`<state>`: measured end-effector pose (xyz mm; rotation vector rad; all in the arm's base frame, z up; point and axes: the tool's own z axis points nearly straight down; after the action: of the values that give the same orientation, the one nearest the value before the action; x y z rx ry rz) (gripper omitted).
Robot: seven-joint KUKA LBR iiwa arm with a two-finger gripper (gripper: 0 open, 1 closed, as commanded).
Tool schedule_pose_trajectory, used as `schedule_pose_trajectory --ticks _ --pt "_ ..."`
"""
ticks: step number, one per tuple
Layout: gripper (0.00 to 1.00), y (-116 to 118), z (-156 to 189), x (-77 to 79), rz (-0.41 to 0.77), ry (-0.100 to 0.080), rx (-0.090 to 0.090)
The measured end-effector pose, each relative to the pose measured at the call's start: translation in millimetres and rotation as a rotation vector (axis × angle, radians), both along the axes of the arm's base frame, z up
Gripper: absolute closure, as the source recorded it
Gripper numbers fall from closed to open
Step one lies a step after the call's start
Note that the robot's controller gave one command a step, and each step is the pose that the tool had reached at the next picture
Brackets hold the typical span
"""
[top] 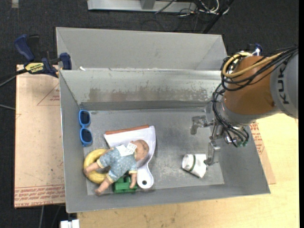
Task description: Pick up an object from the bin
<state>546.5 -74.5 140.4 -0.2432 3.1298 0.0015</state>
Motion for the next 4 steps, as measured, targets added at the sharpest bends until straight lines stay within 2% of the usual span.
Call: schedule_pose_trajectory --ticks 1,2,3,4 --pt "0.00 21.5 -3.4 -18.2 0.141 -0.001 -0.001" --pt "0.00 19.1 -56.1 -28.7 0.001 -0.006 0.000" --pt "1.00 20.9 -72.2 -42.1 0.082 -0.005 -0.001" --pt "1.00 21.1 -69.9 -43.7 0.087 -0.003 -0.001"
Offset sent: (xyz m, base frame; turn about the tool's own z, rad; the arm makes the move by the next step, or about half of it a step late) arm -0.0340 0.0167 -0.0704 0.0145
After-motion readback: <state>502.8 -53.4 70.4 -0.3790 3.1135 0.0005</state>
